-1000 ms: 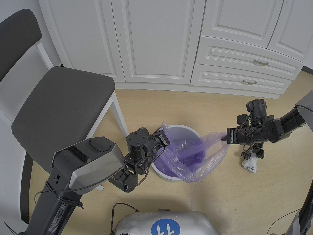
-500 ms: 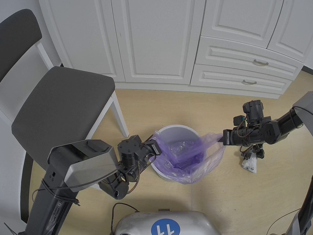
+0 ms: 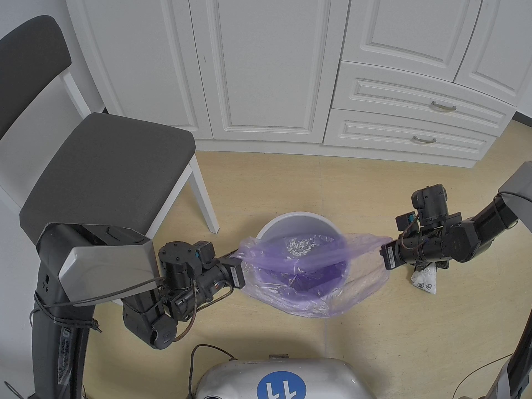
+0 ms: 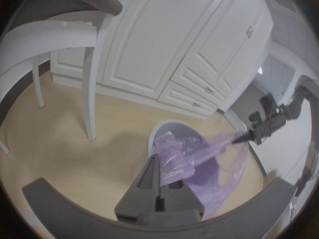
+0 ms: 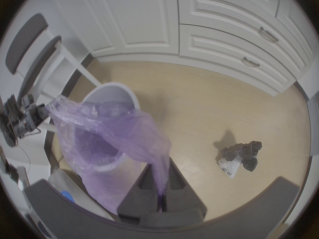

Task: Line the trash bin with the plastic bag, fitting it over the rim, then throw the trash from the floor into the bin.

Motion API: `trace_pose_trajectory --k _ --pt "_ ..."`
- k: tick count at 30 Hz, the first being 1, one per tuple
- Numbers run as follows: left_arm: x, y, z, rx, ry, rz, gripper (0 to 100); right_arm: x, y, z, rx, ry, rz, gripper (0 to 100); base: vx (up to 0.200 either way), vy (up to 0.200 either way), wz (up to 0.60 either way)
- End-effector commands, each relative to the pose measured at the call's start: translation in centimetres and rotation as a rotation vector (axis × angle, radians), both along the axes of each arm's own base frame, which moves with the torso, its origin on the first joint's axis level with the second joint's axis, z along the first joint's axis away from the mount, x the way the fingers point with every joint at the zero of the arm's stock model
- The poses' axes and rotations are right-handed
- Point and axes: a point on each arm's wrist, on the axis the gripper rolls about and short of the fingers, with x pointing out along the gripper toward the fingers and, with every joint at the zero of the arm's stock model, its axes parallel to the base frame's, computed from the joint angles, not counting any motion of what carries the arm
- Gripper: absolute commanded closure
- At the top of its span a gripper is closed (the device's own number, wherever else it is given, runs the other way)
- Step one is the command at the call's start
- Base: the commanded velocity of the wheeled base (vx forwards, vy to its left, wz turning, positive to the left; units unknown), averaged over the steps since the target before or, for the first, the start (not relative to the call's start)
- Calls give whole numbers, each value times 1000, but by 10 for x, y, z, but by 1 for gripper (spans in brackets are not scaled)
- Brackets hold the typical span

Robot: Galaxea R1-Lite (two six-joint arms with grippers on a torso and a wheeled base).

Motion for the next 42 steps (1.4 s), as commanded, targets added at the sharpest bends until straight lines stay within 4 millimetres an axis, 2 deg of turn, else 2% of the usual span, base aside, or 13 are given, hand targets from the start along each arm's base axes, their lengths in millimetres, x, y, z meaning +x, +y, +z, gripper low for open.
trace_pose_trajectory --k 1,2,6,8,9,11,13,16,17,19,25,42 --pt "-15 17 -14 89 60 -56 100 -14 3 -13 -54 34 45 100 0 0 0" --pt "-16 18 -23 119 72 -65 100 -17 6 -16 -61 49 57 100 0 0 0" --pt "-15 18 -37 142 99 -67 100 -22 12 -21 -82 72 79 100 0 0 0" --pt "-15 18 -37 142 99 -67 100 -22 12 -21 -82 72 79 100 0 0 0" --pt "-10 19 -43 141 103 -57 100 -18 13 -30 -116 79 71 100 0 0 0" --pt "-7 19 -45 140 100 -52 100 -16 13 -34 -131 84 60 100 0 0 0" --pt "1 18 -51 134 91 -37 100 -9 15 -46 -154 101 42 100 0 0 0" --pt "16 15 -59 137 57 50 100 6 20 -67 -170 101 -4 100 0 0 0" --pt "17 16 -59 136 54 55 100 6 20 -68 -170 102 -6 100 0 0 0" --pt "24 17 -61 137 41 103 100 12 19 -82 -160 87 -34 100 0 0 0" --pt "21 22 -61 142 48 109 100 13 15 -85 -157 72 -43 100 0 0 0" --pt "34 34 -60 132 32 147 100 21 0 -89 -162 72 -77 100 0 0 0"
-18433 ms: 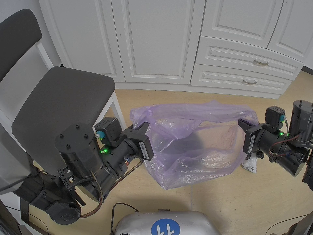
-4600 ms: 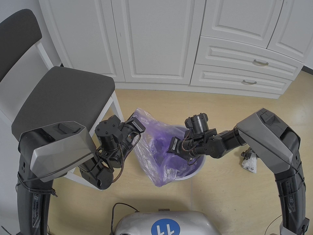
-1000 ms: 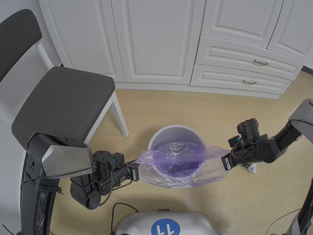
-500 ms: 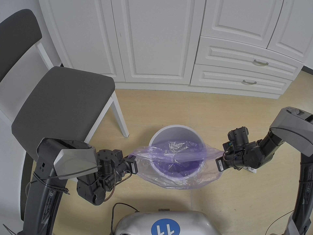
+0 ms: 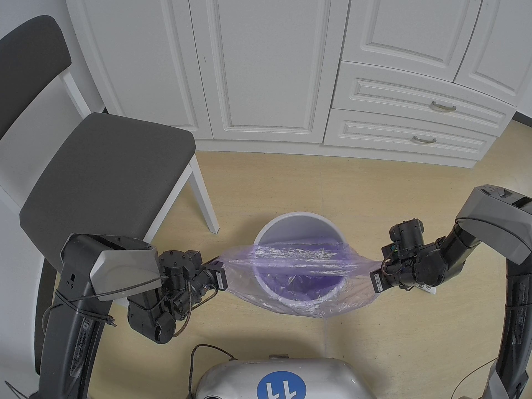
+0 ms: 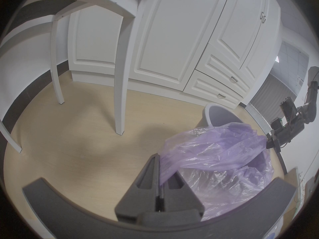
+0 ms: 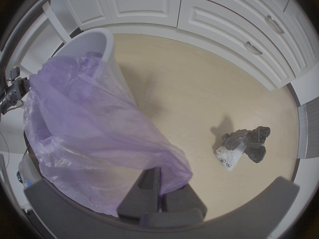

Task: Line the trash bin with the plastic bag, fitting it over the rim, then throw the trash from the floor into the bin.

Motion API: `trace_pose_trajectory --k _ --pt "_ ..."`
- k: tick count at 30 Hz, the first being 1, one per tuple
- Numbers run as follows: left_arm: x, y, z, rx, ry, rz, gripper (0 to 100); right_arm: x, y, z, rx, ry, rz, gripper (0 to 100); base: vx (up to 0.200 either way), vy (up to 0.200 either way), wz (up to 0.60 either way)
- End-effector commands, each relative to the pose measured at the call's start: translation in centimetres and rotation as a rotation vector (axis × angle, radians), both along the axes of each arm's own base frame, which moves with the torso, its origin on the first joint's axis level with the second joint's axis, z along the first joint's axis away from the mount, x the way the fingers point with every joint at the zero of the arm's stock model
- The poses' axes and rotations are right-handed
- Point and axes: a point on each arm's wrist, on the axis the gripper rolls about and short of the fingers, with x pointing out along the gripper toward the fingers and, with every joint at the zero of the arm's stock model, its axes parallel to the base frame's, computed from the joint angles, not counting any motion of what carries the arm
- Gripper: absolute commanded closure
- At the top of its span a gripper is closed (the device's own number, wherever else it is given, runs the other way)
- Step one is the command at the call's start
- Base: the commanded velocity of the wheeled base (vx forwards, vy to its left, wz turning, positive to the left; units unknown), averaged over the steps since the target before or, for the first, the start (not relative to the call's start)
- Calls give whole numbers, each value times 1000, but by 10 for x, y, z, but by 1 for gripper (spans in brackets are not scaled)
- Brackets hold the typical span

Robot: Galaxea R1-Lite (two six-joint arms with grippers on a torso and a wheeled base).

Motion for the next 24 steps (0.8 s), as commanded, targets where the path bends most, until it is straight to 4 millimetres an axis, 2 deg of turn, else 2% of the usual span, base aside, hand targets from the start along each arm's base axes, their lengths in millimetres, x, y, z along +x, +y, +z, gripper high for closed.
trace_pose_trajectory --k 1,8,9,15,19,21,22,24 --pt "0 1 -3 1 4 2 100 1 -2 -3 -2 6 -6 100 0 0 0" --pt "2 1 -1 -2 -1 4 100 2 -3 -7 0 15 -5 100 0 0 0" --pt "2 1 -1 -3 -4 4 100 1 -3 -7 3 15 -2 0 0 0 0" --pt "0 1 3 -7 -12 1 100 1 -5 -1 11 3 -4 0 0 0 0" --pt "0 0 3 -7 -12 -2 100 0 -23 13 126 -22 46 0 0 0 0" --pt "0 0 3 -7 -12 -2 100 0 -23 13 126 -22 46 0 0 0 0" --pt "0 0 4 -8 -13 -2 100 -3 -37 22 205 -28 105 0 0 0 0" --pt "0 -1 6 -14 -19 -3 100 -5 -44 27 265 -27 151 0 0 0 0"
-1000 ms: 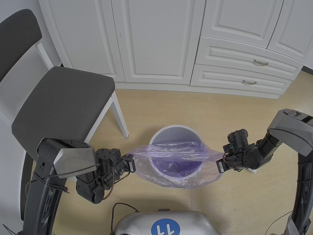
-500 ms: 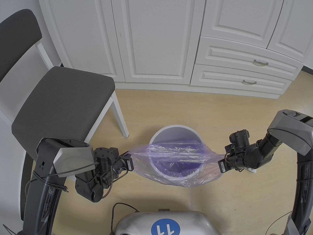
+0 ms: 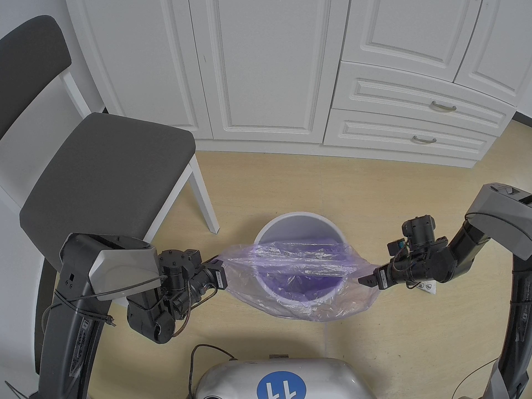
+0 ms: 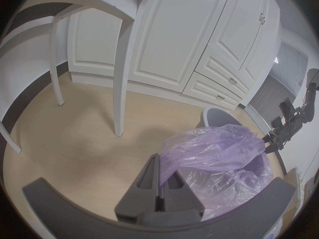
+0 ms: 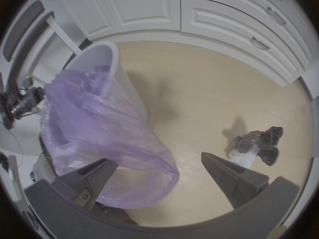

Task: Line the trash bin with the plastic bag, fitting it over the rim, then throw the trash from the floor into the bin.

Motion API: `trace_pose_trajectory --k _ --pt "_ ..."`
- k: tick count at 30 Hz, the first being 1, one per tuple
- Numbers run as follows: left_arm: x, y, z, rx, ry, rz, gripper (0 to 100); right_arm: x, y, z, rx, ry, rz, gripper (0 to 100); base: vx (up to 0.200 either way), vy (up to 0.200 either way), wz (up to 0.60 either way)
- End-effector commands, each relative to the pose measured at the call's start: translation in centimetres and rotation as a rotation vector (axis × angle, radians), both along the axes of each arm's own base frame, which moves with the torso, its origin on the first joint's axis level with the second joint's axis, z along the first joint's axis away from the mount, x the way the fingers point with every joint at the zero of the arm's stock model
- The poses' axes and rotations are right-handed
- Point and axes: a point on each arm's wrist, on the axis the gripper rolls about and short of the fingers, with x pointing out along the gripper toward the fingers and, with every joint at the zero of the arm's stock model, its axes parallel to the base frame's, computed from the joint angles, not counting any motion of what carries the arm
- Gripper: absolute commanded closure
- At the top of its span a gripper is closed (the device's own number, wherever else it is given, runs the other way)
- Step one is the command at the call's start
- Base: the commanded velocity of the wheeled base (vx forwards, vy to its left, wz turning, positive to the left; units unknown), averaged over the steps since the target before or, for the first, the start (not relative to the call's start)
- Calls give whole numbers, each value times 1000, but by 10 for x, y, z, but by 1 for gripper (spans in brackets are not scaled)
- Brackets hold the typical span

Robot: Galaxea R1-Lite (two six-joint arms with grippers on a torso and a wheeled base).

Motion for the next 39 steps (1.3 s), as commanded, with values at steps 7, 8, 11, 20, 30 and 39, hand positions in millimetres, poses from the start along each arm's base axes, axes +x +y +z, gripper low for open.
trace_pose_trajectory --k 7,8,11,20,30,39 --pt "0 -3 10 -35 -12 0 100 -12 -51 30 343 -56 217 0 0 0 0" --pt "0 -2 10 -35 -12 1 100 -13 -54 30 368 -68 236 0 0 0 0" --pt "0 -2 10 -35 -12 1 100 -16 -62 32 438 -115 291 0 0 0 0" --pt "-2 -3 10 -34 -7 -3 100 -20 -66 51 616 -213 328 0 0 0 0" --pt "-2 -3 9 -32 -4 -3 100 -18 -42 74 737 -274 327 0 0 0 0" --pt "-3 -5 12 -33 -9 -5 100 -25 13 112 761 -334 219 0 0 0 0"
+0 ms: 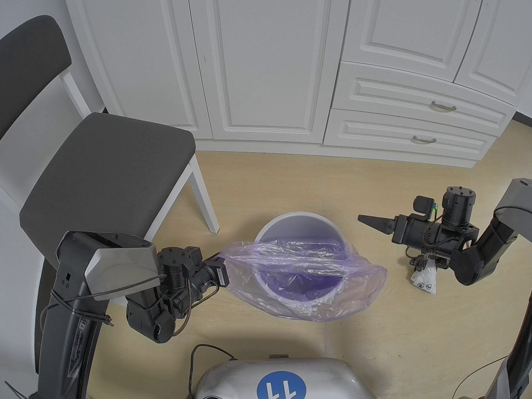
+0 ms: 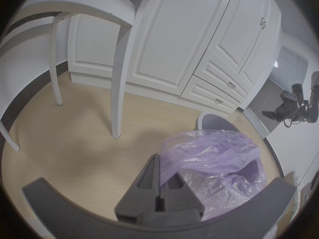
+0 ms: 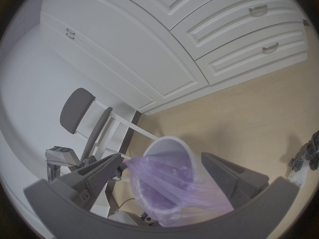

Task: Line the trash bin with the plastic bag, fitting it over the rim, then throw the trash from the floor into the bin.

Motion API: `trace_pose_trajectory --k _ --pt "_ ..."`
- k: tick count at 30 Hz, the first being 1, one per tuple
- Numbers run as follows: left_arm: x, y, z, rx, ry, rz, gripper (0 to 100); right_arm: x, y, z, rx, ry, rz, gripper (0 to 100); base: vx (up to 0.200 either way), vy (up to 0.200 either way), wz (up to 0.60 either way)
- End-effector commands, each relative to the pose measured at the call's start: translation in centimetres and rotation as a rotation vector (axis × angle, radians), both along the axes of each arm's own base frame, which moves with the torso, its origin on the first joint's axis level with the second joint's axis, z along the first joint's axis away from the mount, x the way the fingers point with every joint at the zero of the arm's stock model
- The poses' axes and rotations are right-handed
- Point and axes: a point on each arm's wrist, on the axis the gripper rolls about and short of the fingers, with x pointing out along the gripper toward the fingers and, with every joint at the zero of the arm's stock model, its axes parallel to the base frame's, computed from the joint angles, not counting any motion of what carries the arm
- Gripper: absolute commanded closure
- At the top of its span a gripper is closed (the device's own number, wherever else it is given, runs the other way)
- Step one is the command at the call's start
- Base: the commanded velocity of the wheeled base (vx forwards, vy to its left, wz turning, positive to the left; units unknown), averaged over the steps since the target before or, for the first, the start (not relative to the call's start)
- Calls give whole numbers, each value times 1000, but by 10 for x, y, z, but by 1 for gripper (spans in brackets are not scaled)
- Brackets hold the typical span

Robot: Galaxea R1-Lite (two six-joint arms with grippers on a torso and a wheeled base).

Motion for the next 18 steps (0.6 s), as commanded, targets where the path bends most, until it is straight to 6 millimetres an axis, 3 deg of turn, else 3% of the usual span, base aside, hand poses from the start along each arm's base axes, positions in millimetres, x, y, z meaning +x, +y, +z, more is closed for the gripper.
trace_pose_trajectory --k 1,7,13,18 --pt "0 -1 3 -2 -8 1 100 -13 35 35 17 -76 21 0 0 0 0" --pt "-1 -3 4 -2 -8 0 100 -20 54 43 -48 -148 -37 0 0 0 0" --pt "-3 -8 5 -1 -12 -12 100 -12 88 33 -308 -266 -357 0 0 0 0" --pt "-5 -10 4 3 -7 -18 100 -19 97 18 -548 -303 -485 0 0 0 0"
